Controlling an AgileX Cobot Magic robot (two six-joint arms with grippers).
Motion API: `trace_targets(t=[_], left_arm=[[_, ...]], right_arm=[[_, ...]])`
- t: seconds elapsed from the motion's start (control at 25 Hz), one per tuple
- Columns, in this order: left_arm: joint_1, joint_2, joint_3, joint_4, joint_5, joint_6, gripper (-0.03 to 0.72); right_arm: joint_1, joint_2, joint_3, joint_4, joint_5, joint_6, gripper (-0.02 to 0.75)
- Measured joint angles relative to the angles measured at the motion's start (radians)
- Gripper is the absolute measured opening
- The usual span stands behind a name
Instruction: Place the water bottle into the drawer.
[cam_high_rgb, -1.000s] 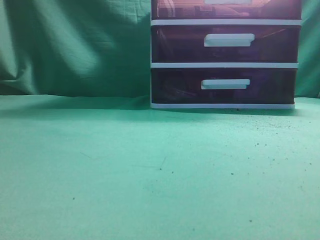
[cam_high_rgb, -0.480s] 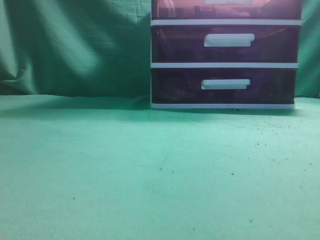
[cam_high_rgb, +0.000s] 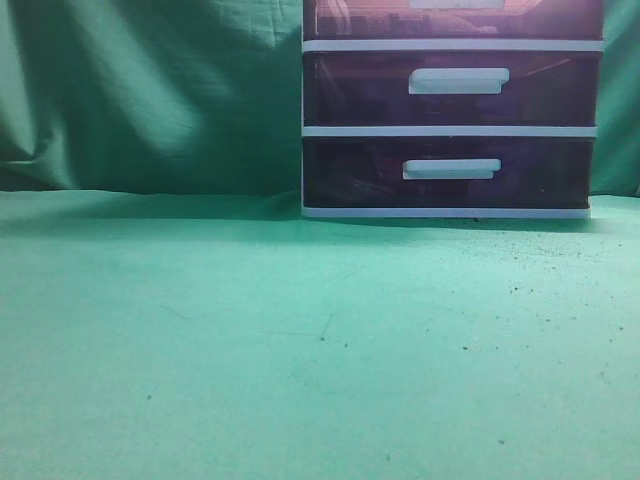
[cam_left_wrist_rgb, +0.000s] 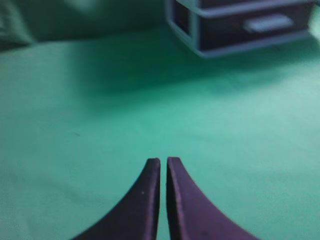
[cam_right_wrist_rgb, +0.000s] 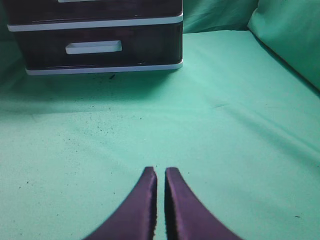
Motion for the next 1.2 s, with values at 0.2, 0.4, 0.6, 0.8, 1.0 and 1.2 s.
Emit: trace_targets(t=[0.2,0.4,0.6,0.8,1.0,1.2], left_arm=[[0.283,-0.001,0.111,-0.023,-0.280,0.000,0.000],[0.402,-0.001,0.199,-0.046,-0.411,0.000,0.000],[0.405,-0.001,0.199,-0.047,-0.347,0.000,0.000],[0.405,-0.001,0.199,-0.048,-0.202,0.003,0.000],[0.405,-0.001,0.199,-0.085,-0.164,0.093,0.000],[0.405,-0.001,0.199,-0.232,-0.164,0.310,0.000]], right_arm=[[0.000,0.000,0.000,0.000,0.000,0.000,0.047],[0.000,0.000,0.000,0.000,0.000,0.000,0.047],[0.000,0.000,0.000,0.000,0.002,0.000,0.047],[0.000,0.000,0.000,0.000,0.002,0.000,0.047],[0.000,0.000,0.000,0.000,0.002,0.000,0.047],[0.000,0.000,0.000,0.000,0.002,0.000,0.047]])
